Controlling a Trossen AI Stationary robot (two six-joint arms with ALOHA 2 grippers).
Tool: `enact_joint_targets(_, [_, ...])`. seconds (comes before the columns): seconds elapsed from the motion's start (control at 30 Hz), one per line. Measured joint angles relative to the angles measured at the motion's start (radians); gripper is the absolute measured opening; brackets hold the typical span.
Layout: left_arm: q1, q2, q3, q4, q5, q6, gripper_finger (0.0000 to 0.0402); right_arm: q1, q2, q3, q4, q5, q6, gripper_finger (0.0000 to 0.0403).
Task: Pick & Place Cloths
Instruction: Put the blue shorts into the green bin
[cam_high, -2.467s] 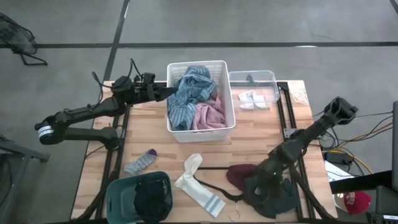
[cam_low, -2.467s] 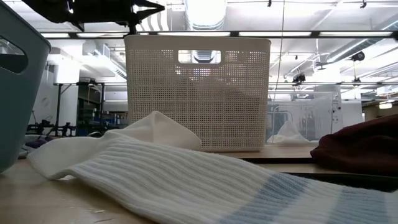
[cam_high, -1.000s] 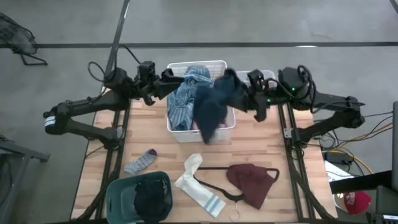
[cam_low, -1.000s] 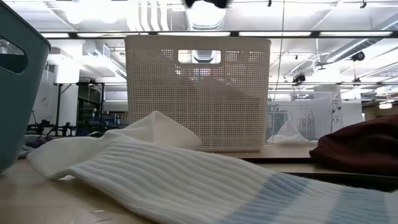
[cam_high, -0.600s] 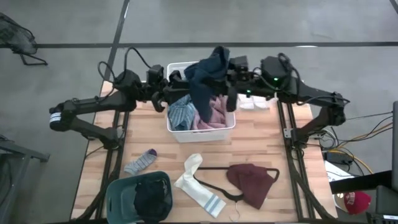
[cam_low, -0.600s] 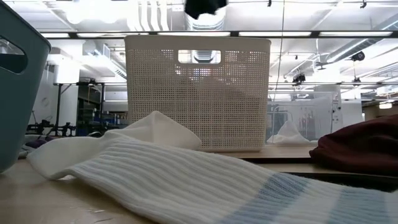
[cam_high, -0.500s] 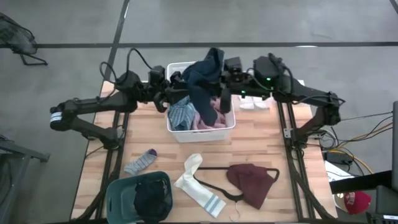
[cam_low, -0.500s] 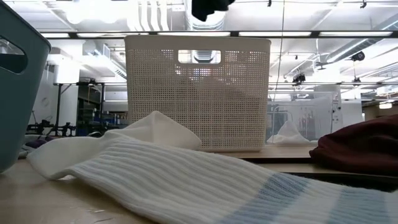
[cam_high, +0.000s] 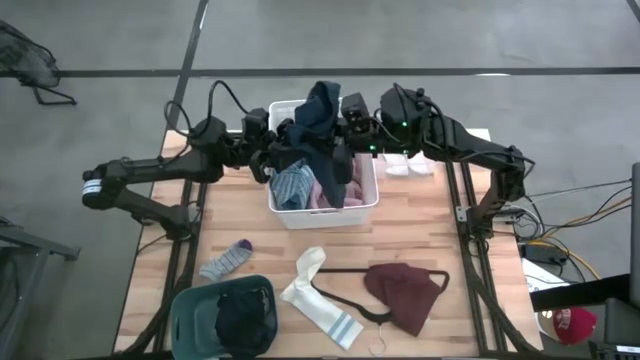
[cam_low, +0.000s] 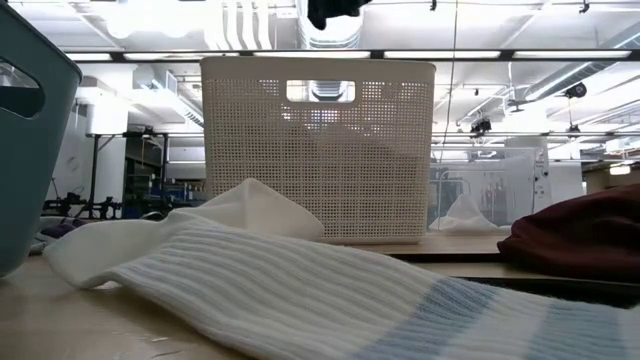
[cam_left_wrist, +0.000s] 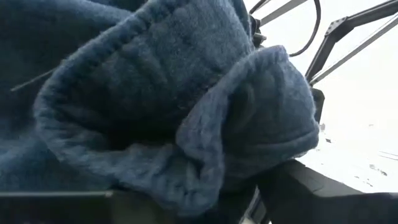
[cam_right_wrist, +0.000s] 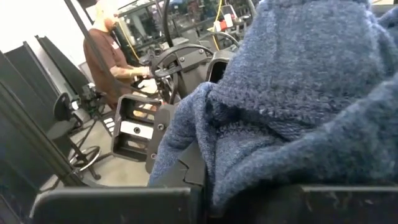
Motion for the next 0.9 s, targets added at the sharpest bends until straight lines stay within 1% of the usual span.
enact_joint_targets(0.1, [-0.001, -0.003, 0.0, -0.001, 0.006, -0.004, 0.0144, 0.0, -0.01, -0.001, -0.012, -0.002, 0.0, 0.0024])
enact_joint_targets(0.27, [-0.001, -0.003, -0.001, -0.004, 0.02, 0.006, 0.0034, 0.0, -0.023, -0.006, -0.039, -0.001, 0.0, 0.0026])
enact_joint_targets(0.3, [0.0, -0.003, -0.001, -0.005, 0.024, 0.008, 0.0022, 0.0, -0.023, -0.006, -0.044, -0.002, 0.002, 0.0029])
enact_joint_targets(0.33, [0.0, -0.003, -0.001, -0.005, 0.028, 0.008, 0.0019, 0.0, -0.024, -0.006, -0.049, -0.001, 0.008, 0.0034])
enact_joint_targets(0.5, [0.0, -0.008, -0.001, -0.005, 0.049, -0.006, 0.0028, 0.0, -0.037, -0.008, -0.075, -0.016, 0.017, 0.0069])
enact_joint_targets(0.63, [0.0, -0.04, -0.001, -0.004, 0.076, -0.018, 0.002, 0.0, -0.065, -0.009, -0.117, -0.049, 0.02, 0.0103])
enact_joint_targets(0.77, [0.001, -0.099, 0.0, -0.006, 0.18, -0.073, 0.0021, 0.0, -0.097, -0.01, -0.205, -0.04, 0.007, 0.014])
enact_joint_targets(0.9, [0.001, -0.16, 0.0, -0.083, 0.314, -0.194, 0.0027, -0.002, -0.117, -0.01, -0.285, -0.04, -0.041, 0.0172])
